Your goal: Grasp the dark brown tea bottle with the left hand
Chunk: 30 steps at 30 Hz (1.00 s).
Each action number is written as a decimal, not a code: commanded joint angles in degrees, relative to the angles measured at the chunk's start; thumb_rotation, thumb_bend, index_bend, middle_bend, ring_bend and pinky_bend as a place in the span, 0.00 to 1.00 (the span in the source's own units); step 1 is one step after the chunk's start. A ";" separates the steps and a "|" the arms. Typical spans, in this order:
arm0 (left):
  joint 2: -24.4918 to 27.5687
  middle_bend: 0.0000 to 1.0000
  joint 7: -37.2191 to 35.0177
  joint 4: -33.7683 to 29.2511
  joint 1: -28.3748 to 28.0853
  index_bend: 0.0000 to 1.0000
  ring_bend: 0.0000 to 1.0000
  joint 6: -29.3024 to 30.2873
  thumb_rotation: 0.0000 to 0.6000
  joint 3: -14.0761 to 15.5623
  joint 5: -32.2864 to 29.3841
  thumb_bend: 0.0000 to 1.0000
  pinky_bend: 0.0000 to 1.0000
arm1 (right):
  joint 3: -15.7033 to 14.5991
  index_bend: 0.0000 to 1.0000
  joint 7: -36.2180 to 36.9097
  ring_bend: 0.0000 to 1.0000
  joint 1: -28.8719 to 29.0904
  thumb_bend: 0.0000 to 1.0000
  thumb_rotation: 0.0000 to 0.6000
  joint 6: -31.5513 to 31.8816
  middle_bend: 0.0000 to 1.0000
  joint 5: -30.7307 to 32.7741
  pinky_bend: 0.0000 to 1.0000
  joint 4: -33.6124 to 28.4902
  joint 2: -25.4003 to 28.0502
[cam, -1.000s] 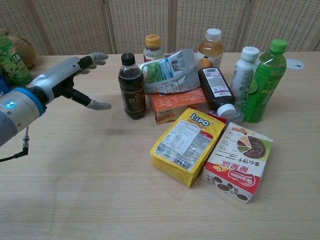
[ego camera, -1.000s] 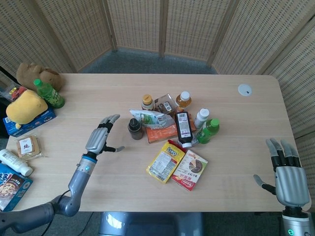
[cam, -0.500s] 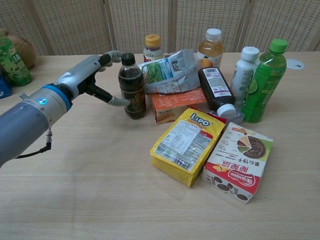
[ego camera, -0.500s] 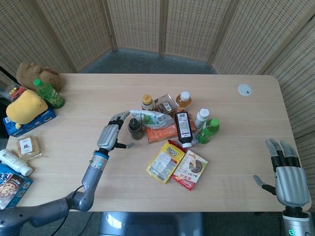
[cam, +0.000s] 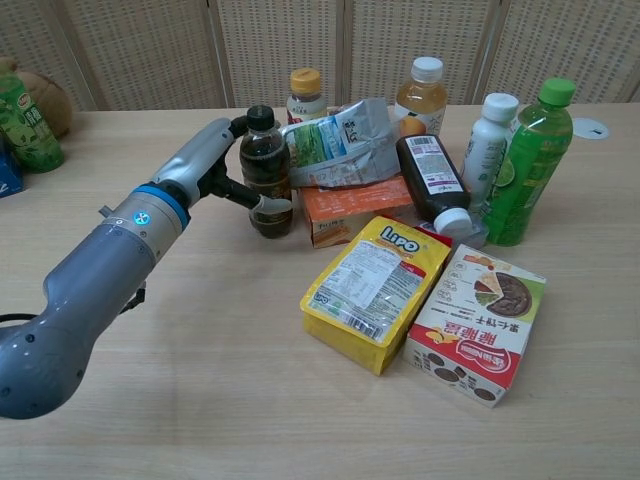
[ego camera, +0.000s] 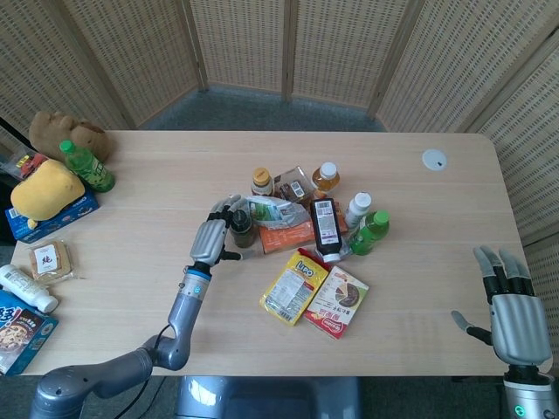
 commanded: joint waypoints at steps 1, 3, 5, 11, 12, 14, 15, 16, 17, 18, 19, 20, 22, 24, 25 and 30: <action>-4.46 0.64 -2.11 6.01 -1.25 0.74 0.53 4.47 1.00 -0.31 1.83 0.00 0.57 | -0.11 0.00 0.19 0.00 -0.02 0.00 1.00 -0.03 0.00 -0.09 0.00 -0.04 0.09; -5.40 0.75 -2.89 7.57 -1.44 0.84 0.62 5.55 1.00 -0.27 2.31 0.02 0.66 | -0.22 0.00 0.40 0.00 -0.04 0.00 1.00 -0.12 0.00 -0.06 0.00 -0.15 0.20; -6.03 0.80 -3.38 8.80 -1.49 0.88 0.67 6.49 1.00 -0.08 2.78 0.03 0.71 | -0.27 0.00 0.59 0.00 -0.04 0.00 1.00 -0.16 0.00 -0.08 0.00 -0.34 0.34; -4.61 0.83 -3.87 7.46 -0.54 0.90 0.72 8.97 1.00 0.54 4.02 0.03 0.75 | -0.55 0.00 0.50 0.00 -0.06 0.00 1.00 -0.24 0.00 -0.38 0.00 -0.49 0.38; -3.97 0.83 -3.80 6.62 -0.38 0.90 0.72 9.46 1.00 0.48 4.20 0.03 0.75 | -0.60 0.00 0.41 0.00 -0.05 0.00 1.00 -0.31 0.00 -0.39 0.00 -0.46 0.35; -2.01 0.83 -3.30 4.03 -0.14 0.90 0.72 11.12 1.00 0.16 4.86 0.03 0.75 | -0.70 0.00 0.22 0.00 0.00 0.00 1.00 -0.45 0.00 -0.44 0.00 -0.44 0.23; -1.02 0.83 -2.98 2.60 -0.09 0.90 0.72 11.80 1.00 -0.09 5.11 0.03 0.75 | -0.74 0.00 0.14 0.00 0.02 0.00 1.00 -0.51 0.00 -0.47 0.00 -0.44 0.17; 0.10 0.83 -2.56 0.93 -0.06 0.90 0.72 12.47 1.00 -0.40 5.36 0.03 0.75 | -0.79 0.00 0.05 0.00 0.03 0.00 1.00 -0.56 0.00 -0.50 0.00 -0.44 0.12; 1.69 0.83 -1.59 -1.44 -0.06 0.90 0.72 13.41 1.00 -0.88 5.72 0.03 0.75 | -0.84 0.00 -0.07 0.00 0.05 0.00 1.00 -0.61 0.00 -0.54 0.00 -0.45 0.03; 2.93 0.83 -0.78 -3.42 -0.07 0.90 0.72 14.02 1.00 -1.32 5.92 0.03 0.75 | -0.88 0.00 -0.21 0.00 0.06 0.00 1.00 -0.62 0.00 -0.61 0.00 -0.45 -0.02; 4.29 0.83 0.16 -5.62 -0.10 0.90 0.72 14.59 1.00 -1.81 6.13 0.03 0.75 | -0.91 0.00 -0.34 0.00 0.06 0.00 1.00 -0.61 0.00 -0.68 0.00 -0.48 -0.08; 6.08 0.83 1.70 -8.60 -0.08 0.90 0.72 14.98 1.00 -2.42 6.18 0.03 0.75 | -0.94 0.00 -0.48 0.00 0.07 0.00 1.00 -0.58 0.00 -0.78 0.00 -0.54 -0.16; 9.08 0.83 4.27 -13.65 -0.23 0.90 0.72 15.78 1.00 -3.88 6.26 0.03 0.75 | -0.99 0.00 -0.69 0.00 0.06 0.00 1.00 -0.54 0.00 -0.90 0.00 -0.64 -0.24; 12.57 0.83 7.88 -19.77 -0.30 0.90 0.72 16.33 1.00 -5.49 6.16 0.03 0.75 | -1.05 0.00 -1.00 0.00 0.00 0.00 1.00 -0.44 0.00 -1.03 0.00 -0.70 -0.34; 14.49 0.83 10.20 -23.27 -0.40 0.90 0.72 16.48 1.00 -6.43 6.03 0.03 0.75 | -1.08 0.00 -1.17 0.00 -0.01 0.00 1.00 -0.39 0.00 -1.11 0.00 -0.73 -0.42; 20.82 0.83 18.46 -35.45 -0.99 0.90 0.72 17.02 1.00 -10.05 5.42 0.03 0.75 | -1.23 0.00 -1.57 0.00 0.02 0.00 1.00 -0.56 0.00 -1.20 0.00 -0.73 -0.64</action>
